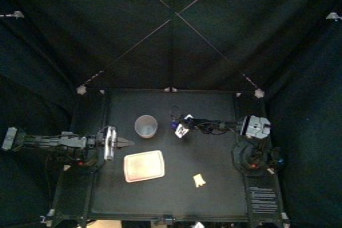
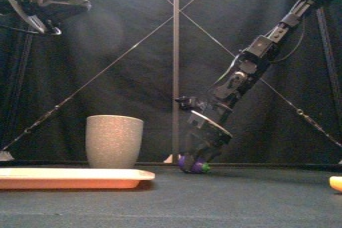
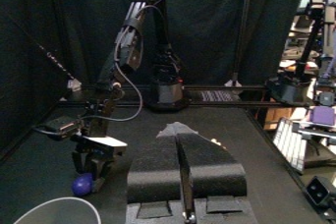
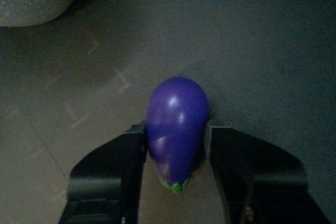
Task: Pick the eggplant then place it in the grey bowl
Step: Place eggplant in the grey bowl
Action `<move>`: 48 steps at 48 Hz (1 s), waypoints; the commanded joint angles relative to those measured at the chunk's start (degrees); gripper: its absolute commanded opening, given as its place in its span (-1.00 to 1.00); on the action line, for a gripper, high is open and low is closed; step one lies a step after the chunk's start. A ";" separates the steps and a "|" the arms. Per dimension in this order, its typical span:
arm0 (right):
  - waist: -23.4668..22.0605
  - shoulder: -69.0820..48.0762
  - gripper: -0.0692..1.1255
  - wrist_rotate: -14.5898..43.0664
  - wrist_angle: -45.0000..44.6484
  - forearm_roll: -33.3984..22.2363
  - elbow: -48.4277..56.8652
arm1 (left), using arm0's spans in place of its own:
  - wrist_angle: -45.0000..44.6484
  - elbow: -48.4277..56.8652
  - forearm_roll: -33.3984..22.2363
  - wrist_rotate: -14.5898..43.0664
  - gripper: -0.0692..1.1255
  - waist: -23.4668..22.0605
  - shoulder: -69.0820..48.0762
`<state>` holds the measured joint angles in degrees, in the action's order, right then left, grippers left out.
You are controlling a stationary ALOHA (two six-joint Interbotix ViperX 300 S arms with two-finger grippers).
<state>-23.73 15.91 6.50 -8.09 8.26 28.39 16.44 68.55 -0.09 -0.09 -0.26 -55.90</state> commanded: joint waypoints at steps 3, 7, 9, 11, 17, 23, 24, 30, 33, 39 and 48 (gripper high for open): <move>0.97 -2.72 -0.03 -0.18 -0.09 -0.09 -2.37 | 0.26 -0.62 0.18 0.09 -0.93 -0.18 0.09; 2.20 -5.54 -0.06 -0.18 -1.23 -0.44 -4.92 | 0.18 -0.62 0.18 0.09 -0.93 -0.26 0.18; 2.90 -6.94 -0.05 -0.18 -1.93 -0.70 -6.59 | 0.18 -0.62 0.18 0.09 -0.93 -0.18 0.18; 3.69 -8.09 -0.05 -0.09 -2.99 -1.05 -8.35 | 0.26 -0.62 0.18 0.09 -0.93 -0.18 0.18; 5.80 -9.76 -0.05 -0.18 -6.50 -2.02 -14.59 | 0.26 -0.62 0.18 0.09 -0.93 -0.18 0.18; 7.65 -8.26 -0.05 -0.26 -8.09 -2.55 -20.92 | 0.26 -0.62 0.18 0.09 -0.93 -0.18 0.18; 8.00 -7.73 -0.05 -0.26 -8.17 -2.55 -21.88 | 0.18 -0.62 0.18 0.09 -0.93 -0.18 0.09; 9.40 -3.60 -0.05 -0.44 -8.53 -2.90 -27.07 | 0.26 -0.70 0.18 0.09 -0.93 -0.18 0.09; 9.76 -1.14 -0.05 -0.35 -8.70 -3.78 -30.06 | 0.26 -0.62 0.18 0.09 -0.93 -0.18 0.09; 9.84 2.55 -0.05 -0.18 -9.67 -5.80 -33.93 | 0.26 -0.53 0.18 0.09 -0.93 -0.18 0.09; 9.49 4.04 -0.04 -0.09 -11.87 -7.82 -36.04 | 0.26 -0.44 0.18 0.18 -0.93 -0.18 -0.09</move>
<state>-13.89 21.36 6.33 -19.95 0.79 -5.63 16.35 68.91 -0.09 0.00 -0.35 -55.99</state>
